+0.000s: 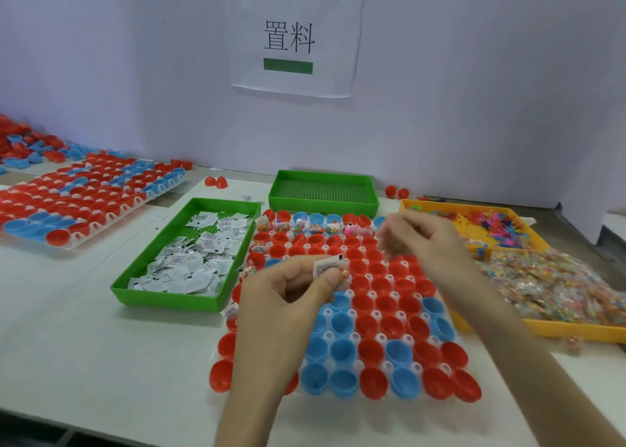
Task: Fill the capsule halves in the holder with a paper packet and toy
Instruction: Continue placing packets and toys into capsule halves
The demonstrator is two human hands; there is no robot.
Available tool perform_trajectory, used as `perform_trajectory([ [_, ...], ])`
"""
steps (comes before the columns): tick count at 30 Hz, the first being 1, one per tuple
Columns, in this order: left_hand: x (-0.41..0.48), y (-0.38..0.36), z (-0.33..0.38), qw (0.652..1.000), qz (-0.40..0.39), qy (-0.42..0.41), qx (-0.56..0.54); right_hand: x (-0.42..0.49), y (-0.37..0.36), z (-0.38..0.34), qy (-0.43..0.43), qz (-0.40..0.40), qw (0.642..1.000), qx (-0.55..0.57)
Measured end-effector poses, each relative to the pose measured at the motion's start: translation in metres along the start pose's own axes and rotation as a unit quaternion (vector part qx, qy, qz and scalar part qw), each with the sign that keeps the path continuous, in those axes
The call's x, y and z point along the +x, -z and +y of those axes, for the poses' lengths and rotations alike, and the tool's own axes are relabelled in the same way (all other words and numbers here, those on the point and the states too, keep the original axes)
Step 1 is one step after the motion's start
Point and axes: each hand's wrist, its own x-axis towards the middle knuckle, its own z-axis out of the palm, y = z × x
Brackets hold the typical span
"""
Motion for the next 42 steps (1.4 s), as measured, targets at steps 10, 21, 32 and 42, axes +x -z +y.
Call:
perform_trajectory([
  [10,-0.001,0.003,0.009,0.998,-0.016,-0.009,-0.063,0.089,0.063,0.09,-0.202,0.043,0.885,-0.418],
  [21,0.001,0.008,0.005,0.997,0.025,0.01,-0.069,0.084,0.076,0.09,-0.125,0.161,0.902,-0.38],
  [32,-0.002,0.003,0.004,1.0,0.027,0.0,-0.016,-0.003,-0.002,-0.018,0.018,-0.002,0.998,0.052],
  [42,-0.002,0.004,0.007,0.997,0.064,-0.009,-0.047,-0.023,-0.031,-0.029,0.039,-0.119,0.984,0.126],
])
